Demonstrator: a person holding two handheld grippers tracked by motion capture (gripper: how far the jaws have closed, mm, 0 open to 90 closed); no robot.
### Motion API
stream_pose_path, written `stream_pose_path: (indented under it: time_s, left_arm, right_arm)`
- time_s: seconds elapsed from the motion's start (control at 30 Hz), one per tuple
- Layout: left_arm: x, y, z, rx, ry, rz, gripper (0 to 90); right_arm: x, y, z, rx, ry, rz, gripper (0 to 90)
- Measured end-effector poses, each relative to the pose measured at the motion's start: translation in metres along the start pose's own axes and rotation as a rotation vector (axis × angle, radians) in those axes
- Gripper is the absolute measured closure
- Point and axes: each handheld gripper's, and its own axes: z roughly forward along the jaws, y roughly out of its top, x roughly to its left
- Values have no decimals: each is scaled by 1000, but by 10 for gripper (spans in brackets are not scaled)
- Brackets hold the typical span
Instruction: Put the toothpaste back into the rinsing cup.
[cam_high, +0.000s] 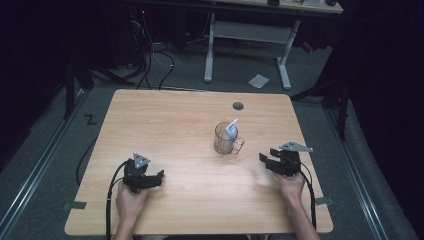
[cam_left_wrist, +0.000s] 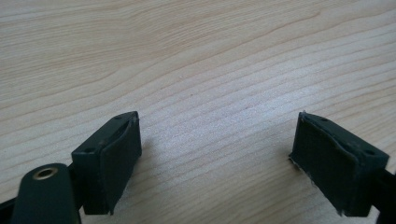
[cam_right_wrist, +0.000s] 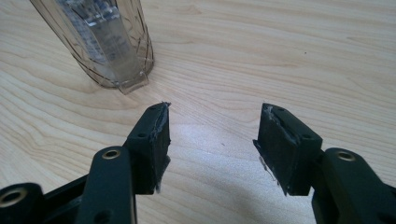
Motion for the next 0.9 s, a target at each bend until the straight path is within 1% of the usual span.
stream_pose_path:
  time_s: [0.27, 0.3, 0.33, 0.37, 0.4, 0.63, 0.8, 0.9]
  left_arm:
    - [0, 0, 0, 0, 0, 0, 159]
    - [0, 0, 0, 0, 0, 0, 159]
    - [0, 0, 0, 0, 0, 0, 159]
    - [0, 0, 0, 0, 0, 0, 159]
    - [0, 0, 0, -1, 0, -1, 159]
    - [0, 0, 0, -1, 0, -1, 159]
    - [0, 0, 0, 0, 0, 0, 159]
    - [0, 0, 0, 0, 0, 0, 159]
  right_arm:
    - [0, -3, 13, 24, -17, -4, 424]
    - [-1, -3, 15, 26, -20, -10, 425]
    - [0, -4, 16, 33, -23, -6, 424]
    - [-1, -4, 17, 36, -25, -12, 424]
    - [0, -4, 18, 41, -29, -7, 424]
    - [-2, -6, 25, 52, -63, -11, 420]
    - [1, -6, 29, 62, -92, -34, 416]
    - [2, -6, 32, 67, -99, -31, 415]
